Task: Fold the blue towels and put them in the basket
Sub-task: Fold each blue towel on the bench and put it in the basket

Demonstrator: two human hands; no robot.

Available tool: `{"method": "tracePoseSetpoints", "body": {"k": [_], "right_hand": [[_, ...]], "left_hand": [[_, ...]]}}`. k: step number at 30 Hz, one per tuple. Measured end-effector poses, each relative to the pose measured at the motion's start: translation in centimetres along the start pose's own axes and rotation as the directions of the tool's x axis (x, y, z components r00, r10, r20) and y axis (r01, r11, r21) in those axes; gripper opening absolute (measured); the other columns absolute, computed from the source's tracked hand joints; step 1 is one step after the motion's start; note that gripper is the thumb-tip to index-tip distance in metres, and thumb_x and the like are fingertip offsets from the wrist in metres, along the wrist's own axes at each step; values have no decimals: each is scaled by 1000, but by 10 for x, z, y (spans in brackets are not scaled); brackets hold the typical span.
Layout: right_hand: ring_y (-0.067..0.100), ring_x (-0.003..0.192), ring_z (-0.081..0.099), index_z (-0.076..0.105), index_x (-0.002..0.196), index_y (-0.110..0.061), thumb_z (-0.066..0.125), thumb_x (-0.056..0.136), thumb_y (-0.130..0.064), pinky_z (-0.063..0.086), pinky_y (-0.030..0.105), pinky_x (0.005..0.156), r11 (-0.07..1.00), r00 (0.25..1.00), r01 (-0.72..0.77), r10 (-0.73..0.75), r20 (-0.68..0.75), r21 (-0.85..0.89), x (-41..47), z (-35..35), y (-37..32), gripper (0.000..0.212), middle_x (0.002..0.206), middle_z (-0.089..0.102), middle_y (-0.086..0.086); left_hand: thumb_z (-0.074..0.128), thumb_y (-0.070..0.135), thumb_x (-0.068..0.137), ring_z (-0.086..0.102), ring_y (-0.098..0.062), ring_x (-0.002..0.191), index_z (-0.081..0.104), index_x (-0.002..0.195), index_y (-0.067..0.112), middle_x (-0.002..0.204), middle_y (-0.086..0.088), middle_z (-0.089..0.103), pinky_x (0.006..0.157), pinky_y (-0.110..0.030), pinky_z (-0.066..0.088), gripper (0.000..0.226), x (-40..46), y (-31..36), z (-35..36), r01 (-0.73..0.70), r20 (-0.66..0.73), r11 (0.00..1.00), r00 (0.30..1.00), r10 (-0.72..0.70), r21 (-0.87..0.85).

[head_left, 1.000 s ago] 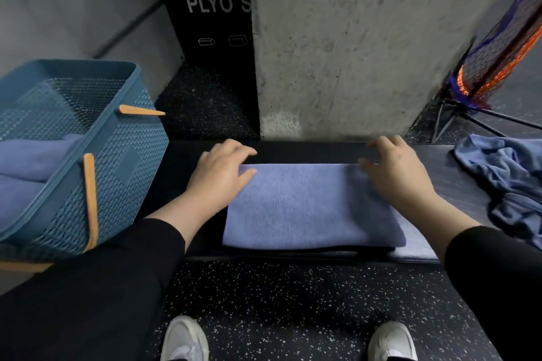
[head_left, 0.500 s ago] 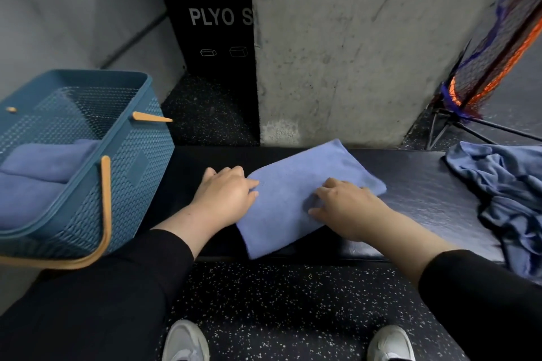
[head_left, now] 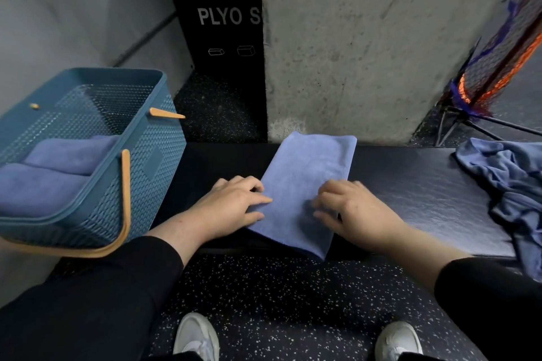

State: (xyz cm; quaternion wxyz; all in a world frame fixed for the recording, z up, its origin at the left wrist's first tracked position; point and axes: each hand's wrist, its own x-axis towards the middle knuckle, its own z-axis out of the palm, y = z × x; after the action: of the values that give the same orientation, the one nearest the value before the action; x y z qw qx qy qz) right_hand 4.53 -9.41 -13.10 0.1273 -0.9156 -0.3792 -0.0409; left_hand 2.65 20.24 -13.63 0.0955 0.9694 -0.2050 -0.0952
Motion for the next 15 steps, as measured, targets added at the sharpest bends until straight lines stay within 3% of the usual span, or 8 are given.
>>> {"method": "tracePoseSetpoints", "body": {"k": [3, 6, 10, 12, 14, 15], "right_hand": [[7, 127, 45, 55, 129, -38, 48, 86, -73, 33, 34, 110, 992, 970, 103, -117, 211, 74, -21, 1, -1, 56, 134, 47, -14], [7, 144, 26, 45, 136, -36, 50, 77, -76, 17, 38, 120, 991, 949, 134, -128, 287, -2, -37, 4, 0, 71, 146, 36, -11], [11, 132, 47, 58, 117, -34, 52, 84, -45, 35, 46, 112, 992, 988, 113, -107, 115, -52, -41, 8, -12, 35, 133, 54, -11], [6, 119, 55, 62, 108, -30, 50, 92, -35, 35, 39, 112, 997, 997, 71, -71, 8, -2, -39, 10, -19, 20, 121, 62, -14], [6, 106, 57, 59, 104, -28, 48, 100, -31, 33, 25, 110, 986, 995, -91, 95, -24, 138, -36, 3, -26, 12, 105, 66, -13], [11, 97, 57, 56, 100, -27, 46, 102, -34, 39, 21, 100, 954, 978, -203, 206, 5, 219, -34, -2, -28, 12, 95, 66, -10]], "left_hand": [[56, 58, 94, 38, -6, 120, 55, 135, 48, 127, 19, 43, 104, -32, 26, 43, -2, 2, 0, -27, -36, 999, 999, 29, 37], [54, 60, 94, 39, -6, 112, 57, 133, 48, 116, 20, 45, 102, -32, 26, 41, -7, 9, -1, -52, -29, 997, 998, 53, 59], [37, 73, 92, 37, -4, 102, 63, 127, 45, 102, 18, 47, 96, -30, 26, 52, -16, 21, -4, -72, -19, 992, 997, 74, 105], [18, 85, 85, 37, -4, 105, 64, 125, 41, 103, 18, 47, 99, -31, 26, 75, -22, 28, -4, -62, -20, 991, 998, 65, 116], [11, 92, 77, 35, -4, 118, 58, 134, 38, 117, 20, 45, 109, -33, 24, 92, -31, 36, -4, -58, -20, 996, 998, 60, 66], [15, 93, 74, 32, -3, 125, 52, 140, 37, 125, 20, 43, 113, -32, 21, 94, -34, 39, -3, -58, -19, 998, 998, 59, 31]]}}
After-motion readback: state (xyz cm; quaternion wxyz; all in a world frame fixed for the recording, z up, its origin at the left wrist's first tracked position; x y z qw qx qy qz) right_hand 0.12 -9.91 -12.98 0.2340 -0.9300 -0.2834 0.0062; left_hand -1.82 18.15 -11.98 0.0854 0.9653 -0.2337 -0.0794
